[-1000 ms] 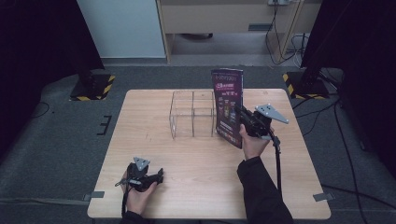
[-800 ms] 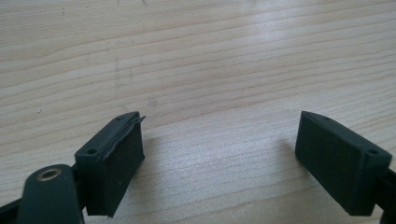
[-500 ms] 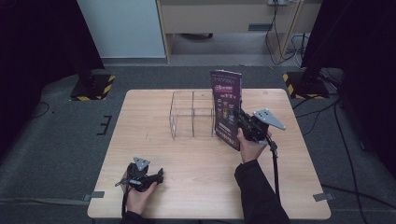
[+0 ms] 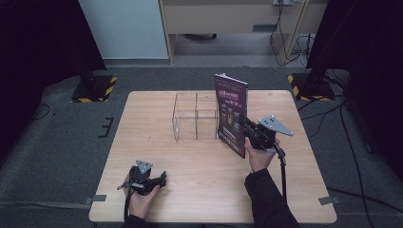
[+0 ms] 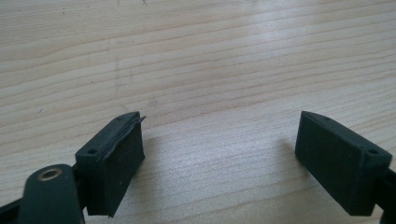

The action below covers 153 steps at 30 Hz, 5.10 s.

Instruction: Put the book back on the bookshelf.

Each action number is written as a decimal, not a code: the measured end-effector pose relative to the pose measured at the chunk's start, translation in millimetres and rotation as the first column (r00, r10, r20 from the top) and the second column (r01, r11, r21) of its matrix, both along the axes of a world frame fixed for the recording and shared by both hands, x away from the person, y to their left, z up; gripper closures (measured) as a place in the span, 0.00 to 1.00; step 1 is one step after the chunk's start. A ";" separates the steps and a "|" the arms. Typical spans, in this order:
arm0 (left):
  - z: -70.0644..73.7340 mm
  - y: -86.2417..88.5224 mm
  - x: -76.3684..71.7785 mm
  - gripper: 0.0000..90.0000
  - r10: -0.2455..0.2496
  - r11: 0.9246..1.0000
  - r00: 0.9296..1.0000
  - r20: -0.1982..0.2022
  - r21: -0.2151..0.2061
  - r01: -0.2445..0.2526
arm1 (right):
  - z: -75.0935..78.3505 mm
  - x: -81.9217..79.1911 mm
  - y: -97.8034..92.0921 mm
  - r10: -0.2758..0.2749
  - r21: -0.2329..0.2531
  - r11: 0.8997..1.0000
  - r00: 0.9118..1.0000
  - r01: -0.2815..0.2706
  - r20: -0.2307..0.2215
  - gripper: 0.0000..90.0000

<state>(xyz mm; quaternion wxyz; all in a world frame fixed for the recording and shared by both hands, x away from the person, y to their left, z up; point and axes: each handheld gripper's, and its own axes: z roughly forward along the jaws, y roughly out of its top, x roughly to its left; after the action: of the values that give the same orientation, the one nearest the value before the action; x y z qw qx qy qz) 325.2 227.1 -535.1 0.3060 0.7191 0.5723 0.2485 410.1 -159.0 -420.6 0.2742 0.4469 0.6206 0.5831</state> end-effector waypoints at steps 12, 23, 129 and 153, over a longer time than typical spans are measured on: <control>-0.1 -0.1 0.0 0.16 0.001 1.000 1.000 0.001 0.001 -0.001 | -7.1 -20.3 -20.6 0.037 -0.027 0.999 0.997 -0.039 -0.070 0.91; -0.1 -0.6 0.1 0.15 0.003 1.000 1.000 -0.001 0.001 -0.003 | -19.0 -34.8 -33.1 0.082 -0.032 0.996 0.989 -0.087 -0.125 0.89; -0.1 -1.1 0.4 0.15 0.005 1.000 1.000 -0.001 0.002 -0.005 | 0.8 25.4 20.4 -0.233 -0.023 0.972 0.970 0.235 0.063 0.94; -0.1 -1.2 0.4 0.15 0.005 1.000 1.000 -0.002 0.002 -0.005 | 3.8 27.6 19.7 -0.203 -0.049 0.978 0.979 0.203 0.007 0.77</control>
<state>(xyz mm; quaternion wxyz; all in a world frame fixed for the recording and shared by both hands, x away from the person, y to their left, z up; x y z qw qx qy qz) 325.6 225.9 -535.2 0.3041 0.7181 0.5742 0.2494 437.7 -139.3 -416.8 0.3437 0.5005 0.5856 0.5370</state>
